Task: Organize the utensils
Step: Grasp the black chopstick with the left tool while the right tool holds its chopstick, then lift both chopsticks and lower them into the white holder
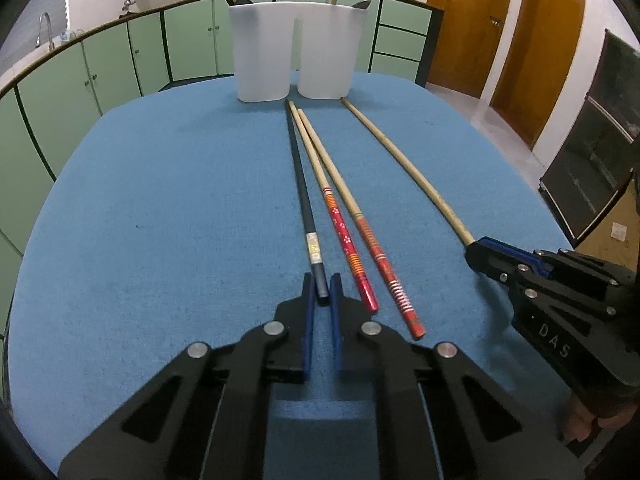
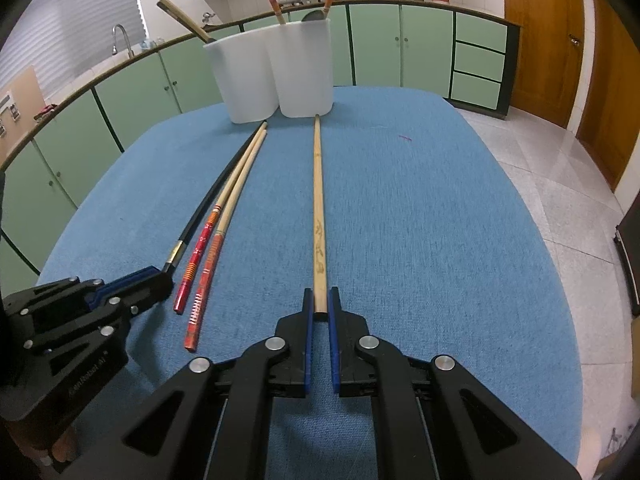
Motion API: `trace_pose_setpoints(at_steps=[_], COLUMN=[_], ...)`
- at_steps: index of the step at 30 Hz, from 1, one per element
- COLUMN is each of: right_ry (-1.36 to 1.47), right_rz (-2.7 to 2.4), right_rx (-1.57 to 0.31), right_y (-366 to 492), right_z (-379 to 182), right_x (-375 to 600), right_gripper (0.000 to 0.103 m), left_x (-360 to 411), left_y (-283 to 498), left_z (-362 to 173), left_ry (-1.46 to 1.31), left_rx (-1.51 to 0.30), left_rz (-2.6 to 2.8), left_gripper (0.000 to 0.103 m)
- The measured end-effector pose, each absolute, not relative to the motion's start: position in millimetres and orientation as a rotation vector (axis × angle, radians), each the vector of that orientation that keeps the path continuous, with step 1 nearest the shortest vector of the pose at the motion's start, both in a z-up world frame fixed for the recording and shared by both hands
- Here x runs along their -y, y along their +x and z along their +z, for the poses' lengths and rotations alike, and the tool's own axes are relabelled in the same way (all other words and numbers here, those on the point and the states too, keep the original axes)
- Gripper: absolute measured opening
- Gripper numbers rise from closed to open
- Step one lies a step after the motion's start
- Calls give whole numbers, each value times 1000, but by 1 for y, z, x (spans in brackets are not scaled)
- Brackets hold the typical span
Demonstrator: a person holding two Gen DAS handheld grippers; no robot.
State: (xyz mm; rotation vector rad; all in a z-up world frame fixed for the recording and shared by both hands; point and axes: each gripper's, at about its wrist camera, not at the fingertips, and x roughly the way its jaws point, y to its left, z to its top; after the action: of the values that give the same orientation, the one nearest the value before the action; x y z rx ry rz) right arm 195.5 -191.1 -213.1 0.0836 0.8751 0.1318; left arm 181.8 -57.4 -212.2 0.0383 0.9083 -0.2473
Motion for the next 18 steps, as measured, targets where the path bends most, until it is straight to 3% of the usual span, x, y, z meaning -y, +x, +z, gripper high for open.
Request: trace_pose_setpoints(at_steps=[7,18], right_ry=[61,71], right_rz=[131,144], right_rx=[-871,-815], right_y=[190,179], right_z=[-205,-152], right_x=[192,203], right_gripper=[7,7], left_x=[51,44], left_y=[176,161], left_z=[-202,-140], left_ry=[21,51], left_rx=[-889,-728], left_rz=[-253,-254], left_gripper=[6,6])
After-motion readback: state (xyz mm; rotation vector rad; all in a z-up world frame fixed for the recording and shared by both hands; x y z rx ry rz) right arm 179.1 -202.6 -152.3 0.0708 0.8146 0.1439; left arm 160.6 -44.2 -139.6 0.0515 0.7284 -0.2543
